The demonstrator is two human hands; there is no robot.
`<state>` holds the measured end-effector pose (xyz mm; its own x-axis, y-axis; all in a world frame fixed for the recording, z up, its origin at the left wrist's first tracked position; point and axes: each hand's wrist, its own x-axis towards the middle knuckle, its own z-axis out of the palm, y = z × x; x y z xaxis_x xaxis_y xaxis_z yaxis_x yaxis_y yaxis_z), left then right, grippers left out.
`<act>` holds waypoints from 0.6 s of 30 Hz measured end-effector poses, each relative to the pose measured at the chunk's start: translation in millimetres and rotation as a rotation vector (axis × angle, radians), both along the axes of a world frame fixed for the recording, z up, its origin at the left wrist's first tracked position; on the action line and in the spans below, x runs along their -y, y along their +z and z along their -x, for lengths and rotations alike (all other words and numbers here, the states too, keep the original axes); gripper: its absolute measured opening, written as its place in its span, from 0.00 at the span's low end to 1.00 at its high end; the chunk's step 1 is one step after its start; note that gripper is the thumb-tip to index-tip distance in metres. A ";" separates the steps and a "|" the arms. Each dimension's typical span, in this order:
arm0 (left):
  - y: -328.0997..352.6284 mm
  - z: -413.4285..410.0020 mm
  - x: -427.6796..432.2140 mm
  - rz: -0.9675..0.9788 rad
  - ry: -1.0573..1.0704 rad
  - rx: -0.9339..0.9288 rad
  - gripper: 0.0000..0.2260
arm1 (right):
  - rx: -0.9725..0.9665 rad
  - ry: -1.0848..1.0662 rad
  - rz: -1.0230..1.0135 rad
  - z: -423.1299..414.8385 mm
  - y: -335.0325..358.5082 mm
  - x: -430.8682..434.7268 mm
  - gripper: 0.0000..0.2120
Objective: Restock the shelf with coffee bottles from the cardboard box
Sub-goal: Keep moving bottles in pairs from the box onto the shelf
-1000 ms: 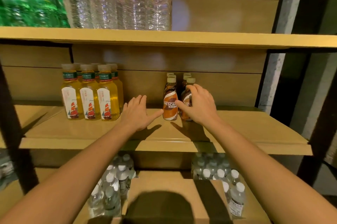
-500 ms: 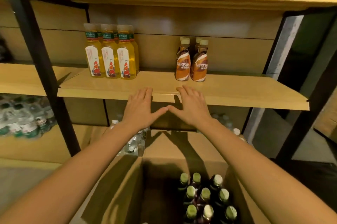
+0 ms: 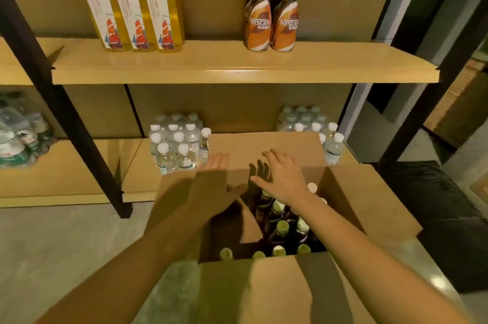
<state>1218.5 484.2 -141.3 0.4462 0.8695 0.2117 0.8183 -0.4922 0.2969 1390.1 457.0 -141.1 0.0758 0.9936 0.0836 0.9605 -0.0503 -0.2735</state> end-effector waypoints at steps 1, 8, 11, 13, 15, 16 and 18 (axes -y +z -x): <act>-14.3 1.2 3.4 0.049 0.006 -0.024 0.32 | -0.001 -0.002 0.029 0.2 -12.8 3.0 0.34; -97.1 -4.4 13.2 0.432 -0.024 -0.120 0.37 | 0.021 0.075 0.230 -0.6 -97.8 9.7 0.35; -118.4 -4.1 10.9 0.482 -0.005 -0.165 0.37 | 0.030 0.141 0.276 -4.9 -123.5 3.3 0.34; -128.0 -4.0 11.4 0.498 -0.026 -0.200 0.37 | 0.034 0.179 0.302 -6.4 -134.5 -0.6 0.33; -132.1 -5.8 15.0 0.546 -0.067 -0.230 0.37 | 0.045 0.225 0.344 -6.9 -144.8 -3.2 0.33; -134.5 -6.1 16.4 0.594 -0.078 -0.235 0.37 | 0.049 0.256 0.375 -6.4 -148.6 -3.2 0.33; -140.6 -4.9 15.6 0.703 -0.073 -0.209 0.37 | 0.055 0.334 0.450 -4.7 -152.9 -1.7 0.32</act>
<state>1223.4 468.6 -282.0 0.4784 0.7348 -0.4808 0.8647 -0.2987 0.4038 1394.8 458.7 -293.9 -0.2418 0.9014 -0.3592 0.9565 0.1592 -0.2444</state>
